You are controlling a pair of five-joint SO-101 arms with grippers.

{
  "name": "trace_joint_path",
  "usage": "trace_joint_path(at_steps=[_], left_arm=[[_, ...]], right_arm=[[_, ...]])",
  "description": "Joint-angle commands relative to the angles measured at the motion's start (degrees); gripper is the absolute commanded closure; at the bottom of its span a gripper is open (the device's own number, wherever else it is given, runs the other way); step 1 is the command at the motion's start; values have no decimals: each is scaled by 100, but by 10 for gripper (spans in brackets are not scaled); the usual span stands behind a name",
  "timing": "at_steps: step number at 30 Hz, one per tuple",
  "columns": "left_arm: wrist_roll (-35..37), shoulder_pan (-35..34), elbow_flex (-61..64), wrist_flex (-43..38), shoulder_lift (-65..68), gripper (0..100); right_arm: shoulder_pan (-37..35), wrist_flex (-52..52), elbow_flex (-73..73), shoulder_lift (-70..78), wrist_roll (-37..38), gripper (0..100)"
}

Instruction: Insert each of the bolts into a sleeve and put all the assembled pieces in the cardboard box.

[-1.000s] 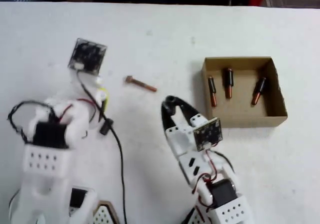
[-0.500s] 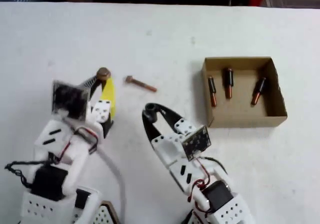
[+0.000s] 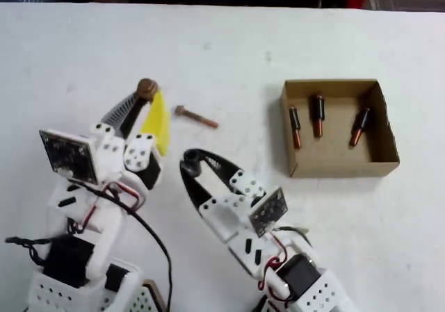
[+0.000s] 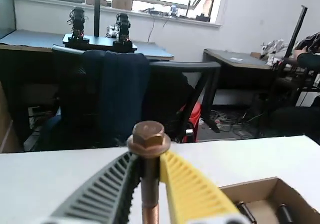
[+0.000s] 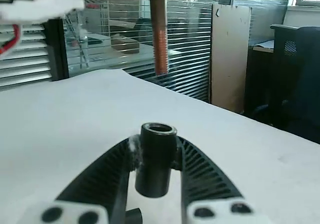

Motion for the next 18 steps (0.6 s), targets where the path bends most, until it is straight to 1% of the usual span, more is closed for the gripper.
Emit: trace_joint_path(at_steps=[1,4,6,11,15,18], left_arm=[[88,338,-132,-290,-119,977],[88,637,-53,-316,-119,977],[70,743,97,-501,-119,977],[70,752,624,-993,-119,977],[97,760,677,-1064,-119,977],[97,752,519,-1020,-119,977]], right_arm=[[-75,-110,53,-40,0,981],[-75,75,53,-40,0,981],[-75,119,53,-40,0,981],[-75,110,53,-40,9,981],[-48,110,53,-40,26,981],[-48,110,53,-40,589,981]])
